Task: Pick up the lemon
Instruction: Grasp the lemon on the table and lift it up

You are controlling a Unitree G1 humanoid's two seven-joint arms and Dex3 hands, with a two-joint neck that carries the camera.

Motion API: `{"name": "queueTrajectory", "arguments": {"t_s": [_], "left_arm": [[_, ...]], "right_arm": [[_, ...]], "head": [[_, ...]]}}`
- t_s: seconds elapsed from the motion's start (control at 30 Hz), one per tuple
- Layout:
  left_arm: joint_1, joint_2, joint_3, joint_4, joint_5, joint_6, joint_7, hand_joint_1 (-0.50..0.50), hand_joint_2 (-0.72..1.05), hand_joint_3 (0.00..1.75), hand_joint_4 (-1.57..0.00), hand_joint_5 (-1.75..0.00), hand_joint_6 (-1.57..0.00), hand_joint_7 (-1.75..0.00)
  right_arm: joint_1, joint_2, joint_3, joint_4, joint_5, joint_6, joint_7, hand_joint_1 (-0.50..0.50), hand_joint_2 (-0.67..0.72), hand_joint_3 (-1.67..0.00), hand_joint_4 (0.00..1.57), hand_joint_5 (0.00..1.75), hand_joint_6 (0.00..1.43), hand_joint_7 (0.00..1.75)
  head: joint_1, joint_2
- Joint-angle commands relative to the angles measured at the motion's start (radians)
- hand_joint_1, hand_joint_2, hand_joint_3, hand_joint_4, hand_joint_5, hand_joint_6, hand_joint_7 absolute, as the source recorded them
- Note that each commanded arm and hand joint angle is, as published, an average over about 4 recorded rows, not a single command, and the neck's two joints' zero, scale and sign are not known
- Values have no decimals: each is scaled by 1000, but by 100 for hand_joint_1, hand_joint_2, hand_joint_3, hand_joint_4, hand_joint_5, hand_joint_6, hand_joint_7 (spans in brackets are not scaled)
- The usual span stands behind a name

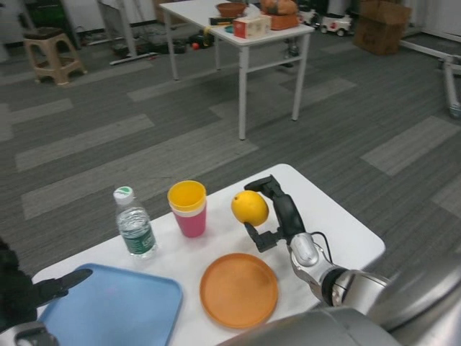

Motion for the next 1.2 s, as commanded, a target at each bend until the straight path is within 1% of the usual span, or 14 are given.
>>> {"name": "queueTrajectory", "arguments": {"t_s": [0.03,0.07,0.1,0.2,0.27,0.33,0.4,0.5,0.6,0.67,0.8,1.03,1.1,1.2], "left_arm": [[-22,13,2,10,-4,-5,0,-10,-28,9,0,0,0,-7],[-25,13,2,12,-4,-5,0,-10,-28,9,0,0,0,-7],[-27,13,2,14,-4,-5,0,-10,-28,9,0,0,0,-7],[-31,14,3,21,-5,-5,0,-10,-28,9,0,0,0,-10],[-31,13,4,23,-8,-5,0,-10,-28,9,0,0,0,-10],[-31,12,4,24,-10,-5,0,-10,-28,9,0,0,0,-7],[-31,11,5,24,-10,-5,0,-10,-28,9,0,0,0,-7],[-33,12,5,24,-10,-5,0,-10,-28,9,0,0,0,-7],[-33,13,4,24,-7,-5,0,-10,-28,9,0,0,0,-7],[-33,13,3,24,-6,-5,0,-10,-28,9,0,0,0,-7],[-28,13,0,18,-5,-5,0,-10,-28,9,0,0,0,-7],[-11,14,-6,5,-5,-5,0,-10,-28,9,0,0,0,-7],[-7,15,-7,4,-5,-5,0,-10,-28,9,0,0,0,-7],[-3,16,-7,3,-4,-5,0,-10,-28,9,0,0,0,-7]], "right_arm": [[-3,-11,7,-51,-13,-9,-29,-23,-22,-143,14,73,40,126],[-3,-11,9,-59,-15,-9,-34,-22,-22,-143,14,70,40,127],[-3,-11,11,-66,-17,-10,-40,-21,-22,-143,14,68,40,127],[-3,-11,11,-76,-19,-12,-47,-23,-26,-143,16,68,40,126],[-3,-11,10,-78,-18,-13,-50,-23,-29,-143,17,73,40,126],[-3,-10,10,-79,-18,-14,-57,-23,-29,-143,19,73,41,126],[-5,-10,9,-80,-18,-15,-68,-25,-29,-143,20,70,42,126],[-17,-11,10,-71,-16,-33,-88,-25,-29,-143,22,78,43,126],[-24,-11,10,-65,-17,-44,-106,-25,-29,-143,24,78,44,126],[-24,-12,10,-66,-16,-47,-111,-24,-29,-143,25,78,45,126],[-24,-10,4,-72,-7,-66,-122,-25,-29,-143,26,78,46,126],[-11,-3,-42,-87,6,-106,-143,-25,-29,-143,29,78,46,126],[-9,-3,-47,-91,7,-111,-145,-23,-29,-143,29,78,46,126],[-8,-3,-49,-94,7,-113,-146,-24,-32,-143,29,85,46,126]], "head": [[55,9],[72,12],[70,13],[97,10],[110,6],[128,-3],[144,-11],[155,-25],[147,-28],[143,-27],[132,-27],[112,-34],[113,-34],[116,-35]]}}
